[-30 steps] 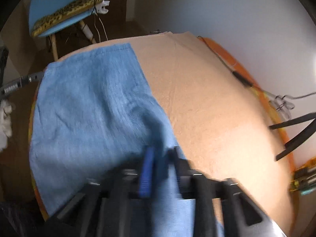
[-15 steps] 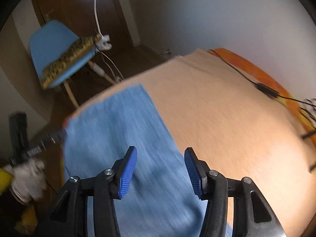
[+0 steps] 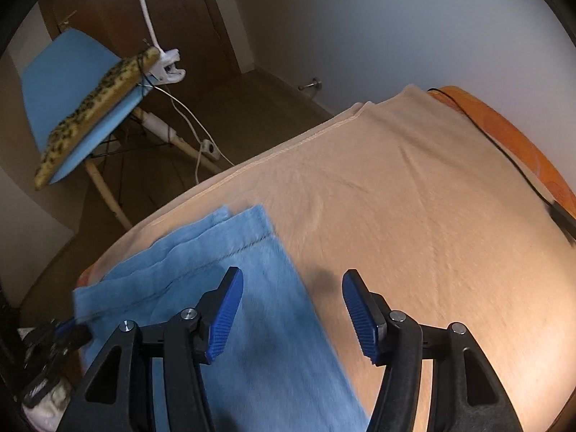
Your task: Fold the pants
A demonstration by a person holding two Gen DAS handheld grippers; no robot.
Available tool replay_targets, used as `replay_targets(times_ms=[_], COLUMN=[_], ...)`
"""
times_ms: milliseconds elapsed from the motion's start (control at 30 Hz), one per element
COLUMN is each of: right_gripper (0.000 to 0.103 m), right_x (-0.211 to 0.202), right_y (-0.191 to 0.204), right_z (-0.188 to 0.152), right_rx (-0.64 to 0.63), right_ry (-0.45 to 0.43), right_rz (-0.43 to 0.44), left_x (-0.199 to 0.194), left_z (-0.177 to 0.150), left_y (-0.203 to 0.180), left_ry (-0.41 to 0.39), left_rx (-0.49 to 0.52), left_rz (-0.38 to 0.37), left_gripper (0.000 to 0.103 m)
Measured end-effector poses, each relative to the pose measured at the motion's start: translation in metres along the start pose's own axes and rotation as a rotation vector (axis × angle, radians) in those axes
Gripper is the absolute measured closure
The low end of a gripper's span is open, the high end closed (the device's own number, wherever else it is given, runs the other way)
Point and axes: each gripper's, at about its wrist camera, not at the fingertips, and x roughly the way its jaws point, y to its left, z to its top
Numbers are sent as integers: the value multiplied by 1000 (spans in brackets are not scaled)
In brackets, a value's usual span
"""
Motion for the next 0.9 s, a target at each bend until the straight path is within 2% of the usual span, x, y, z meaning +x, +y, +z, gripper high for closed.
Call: replay_targets(times_ms=[67, 100, 167, 233, 300, 333, 500, 600, 867, 900], right_gripper=[43, 46, 61, 84, 100, 103, 103, 103, 103, 103], right_x=[8, 9, 12, 13, 10, 7, -17, -21, 14, 18], right_y=[4, 6, 11, 16, 22, 26, 40, 51, 73, 73], right_z=[4, 5, 8, 8, 8, 8, 14, 23, 26, 26], right_rx=[-12, -18, -36, -54, -80, -91, -126, -147, -187, -188], right_ry=[-11, -14, -17, -17, -28, -42, -115, -142, -103, -97], right_rz=[-6, 0, 16, 17, -11, -22, -12, -9, -40, -44], left_x=[-1, -1, -2, -5, -7, -9, -20, -26, -28, -28], left_z=[-1, -1, -1, -1, 0, 0, -2, -2, -8, -9], left_y=[-1, -1, -2, -3, -4, -4, 0, 2, 7, 6], left_ry=[-6, -10, -17, -24, -32, -35, -51, -61, -49, -56], left_rx=[16, 20, 31, 39, 38, 36, 27, 31, 43, 54], left_rz=[3, 1, 0, 1, -4, -7, -9, 16, 84, 105], left_gripper=[89, 89, 89, 89, 90, 90, 91, 91, 91, 87])
